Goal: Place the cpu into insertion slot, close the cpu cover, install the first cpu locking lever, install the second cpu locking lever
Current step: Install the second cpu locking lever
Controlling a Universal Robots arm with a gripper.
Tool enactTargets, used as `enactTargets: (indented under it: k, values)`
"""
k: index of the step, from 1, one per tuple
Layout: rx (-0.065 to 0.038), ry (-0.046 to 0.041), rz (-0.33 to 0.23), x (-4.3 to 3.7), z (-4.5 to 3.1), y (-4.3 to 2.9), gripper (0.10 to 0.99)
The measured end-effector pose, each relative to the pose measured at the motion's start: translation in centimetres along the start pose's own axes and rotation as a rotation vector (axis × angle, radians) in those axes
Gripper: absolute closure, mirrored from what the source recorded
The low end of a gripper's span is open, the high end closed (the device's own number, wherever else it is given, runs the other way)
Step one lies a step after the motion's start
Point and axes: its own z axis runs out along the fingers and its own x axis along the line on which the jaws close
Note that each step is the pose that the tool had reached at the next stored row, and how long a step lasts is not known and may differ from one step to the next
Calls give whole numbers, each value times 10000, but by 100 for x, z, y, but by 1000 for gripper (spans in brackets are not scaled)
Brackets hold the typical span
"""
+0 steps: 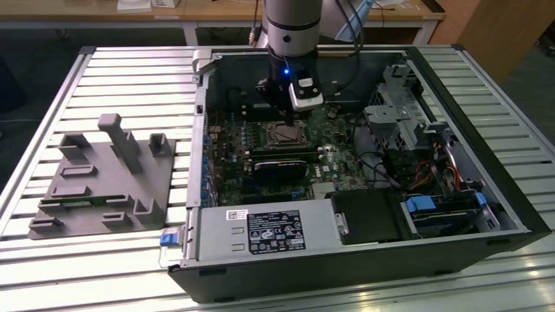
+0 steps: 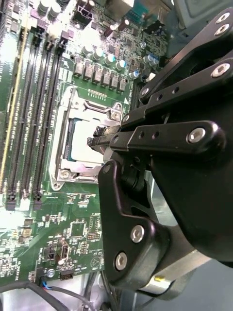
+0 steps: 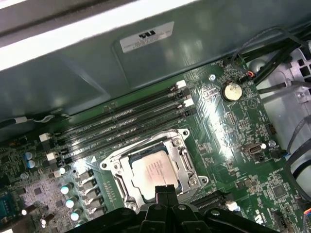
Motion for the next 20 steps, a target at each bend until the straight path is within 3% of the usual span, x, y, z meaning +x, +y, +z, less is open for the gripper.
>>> enactTargets:
  k: [14,20]
  values:
    - [0,0,-4,-109,-7,-238,980]
    - [-18,29,-388,-124,25,-281,980]
